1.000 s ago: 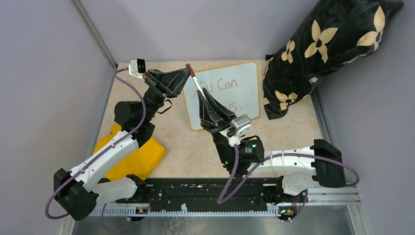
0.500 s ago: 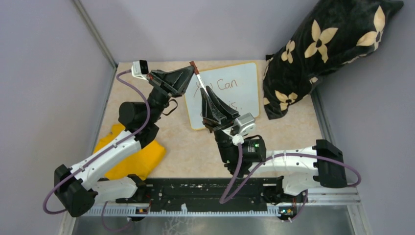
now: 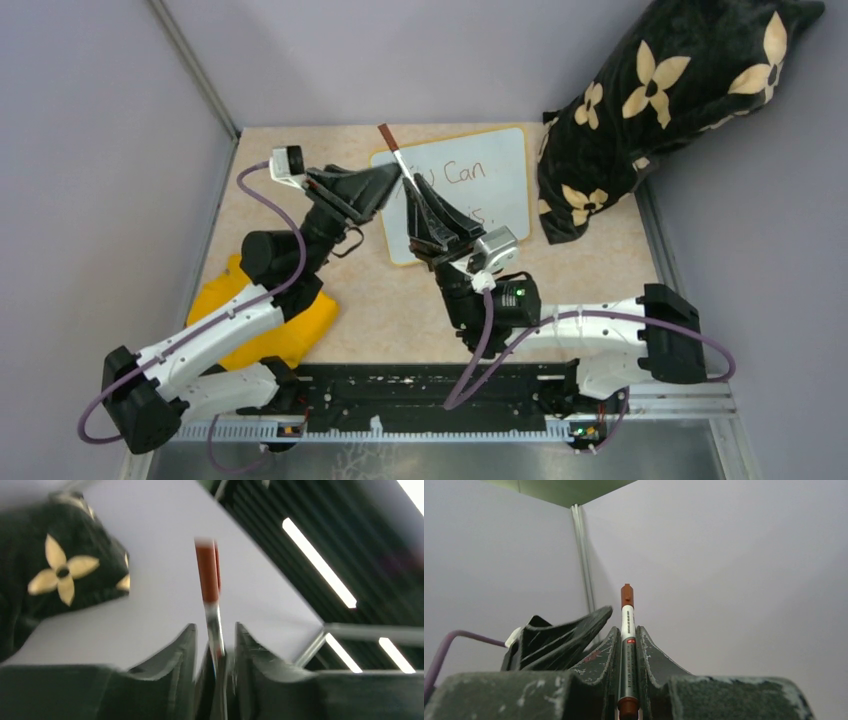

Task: Write a sentence on the whiteboard
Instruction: Close the whiteboard marker at the center of the board.

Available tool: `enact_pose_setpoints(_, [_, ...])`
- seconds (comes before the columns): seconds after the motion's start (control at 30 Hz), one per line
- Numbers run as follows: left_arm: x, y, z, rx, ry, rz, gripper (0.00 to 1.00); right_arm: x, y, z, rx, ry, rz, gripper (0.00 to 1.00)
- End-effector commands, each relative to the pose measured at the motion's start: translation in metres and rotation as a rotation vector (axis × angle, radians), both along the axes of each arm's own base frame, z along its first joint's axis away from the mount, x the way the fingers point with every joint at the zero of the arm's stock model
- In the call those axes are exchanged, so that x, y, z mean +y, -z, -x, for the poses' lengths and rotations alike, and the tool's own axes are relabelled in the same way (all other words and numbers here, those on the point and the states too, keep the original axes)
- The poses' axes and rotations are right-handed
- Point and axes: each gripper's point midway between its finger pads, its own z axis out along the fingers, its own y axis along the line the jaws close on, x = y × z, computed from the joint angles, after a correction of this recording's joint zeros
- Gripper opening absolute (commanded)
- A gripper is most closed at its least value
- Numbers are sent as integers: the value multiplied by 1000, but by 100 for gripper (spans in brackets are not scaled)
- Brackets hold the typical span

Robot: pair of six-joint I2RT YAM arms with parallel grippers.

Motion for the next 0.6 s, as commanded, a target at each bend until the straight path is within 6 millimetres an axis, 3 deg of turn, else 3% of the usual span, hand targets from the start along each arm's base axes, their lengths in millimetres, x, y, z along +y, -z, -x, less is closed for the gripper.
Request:
enact_pose_setpoints(0.0, [-38,33,36,-67,143,-201,49,-38,-38,-1,-57,14,-131,0])
enact_pose_setpoints(0.17, [-28,27,35,-77,86,-198,85,-39,-38,2,-50,-19,-130,0])
enact_pose_setpoints(0.23, [-22,25,35,-84,51,-194,92,-40,-37,3,-43,-38,-129,0])
enact_pose_setpoints(0.4, [-2,15,25,-119,-124,-235,96,-35,-34,16,-26,-180,-86,0])
enact_pose_setpoints(0.57, [8,-15,30,-232,-238,-292,98,-35,-36,34,-14,-338,-61,0])
